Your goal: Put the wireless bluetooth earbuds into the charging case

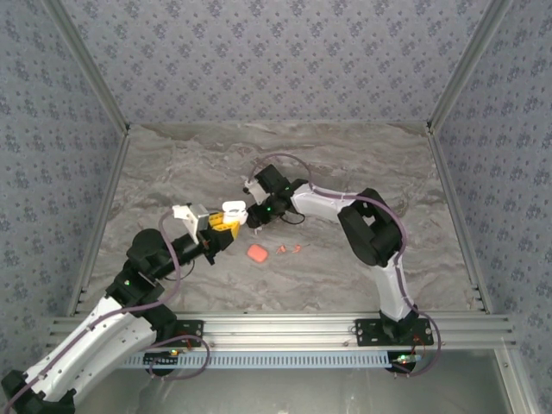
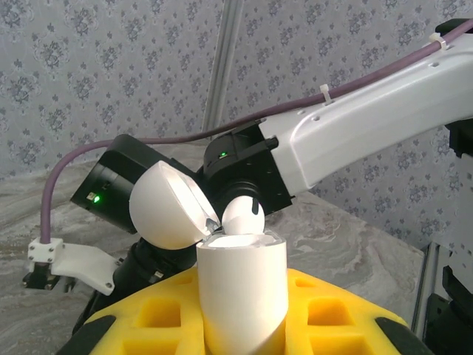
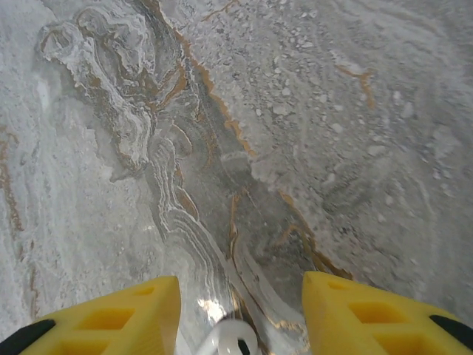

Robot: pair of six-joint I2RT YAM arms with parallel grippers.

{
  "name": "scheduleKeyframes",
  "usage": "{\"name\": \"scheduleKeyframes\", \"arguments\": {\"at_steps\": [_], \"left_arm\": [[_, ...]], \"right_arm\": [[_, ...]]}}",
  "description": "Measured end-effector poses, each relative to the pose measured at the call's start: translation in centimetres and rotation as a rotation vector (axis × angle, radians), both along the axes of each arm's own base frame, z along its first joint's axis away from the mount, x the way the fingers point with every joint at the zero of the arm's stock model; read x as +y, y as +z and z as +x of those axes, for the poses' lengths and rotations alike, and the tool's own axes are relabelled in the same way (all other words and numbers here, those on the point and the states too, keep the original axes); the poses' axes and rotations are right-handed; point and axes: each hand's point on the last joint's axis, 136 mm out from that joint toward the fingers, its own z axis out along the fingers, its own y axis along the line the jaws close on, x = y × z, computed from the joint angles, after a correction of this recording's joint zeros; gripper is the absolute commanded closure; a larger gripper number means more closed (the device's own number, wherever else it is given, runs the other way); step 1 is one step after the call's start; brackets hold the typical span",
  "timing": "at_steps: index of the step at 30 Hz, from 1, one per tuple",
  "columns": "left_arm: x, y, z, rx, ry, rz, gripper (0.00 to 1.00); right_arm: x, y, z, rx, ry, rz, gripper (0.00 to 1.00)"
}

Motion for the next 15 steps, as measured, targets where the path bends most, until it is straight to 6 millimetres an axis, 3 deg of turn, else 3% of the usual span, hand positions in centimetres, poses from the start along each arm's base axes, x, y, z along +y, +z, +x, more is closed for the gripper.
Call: {"name": "scheduleKeyframes", "arguments": {"at_steps": [7,15], "left_arm": [[0.0,-0.1,0.0,0.002,0.000,0.002,1.00],[0.1,-0.2,0.1,0.004,0.007,0.003,1.00]], "right_arm": [[0.7,-1.2,-0.3,0.011,0.039,-0.012,0.55],[0.7,-1.3,-0.5,0.003,0.062,-0.017,0.57]]}}
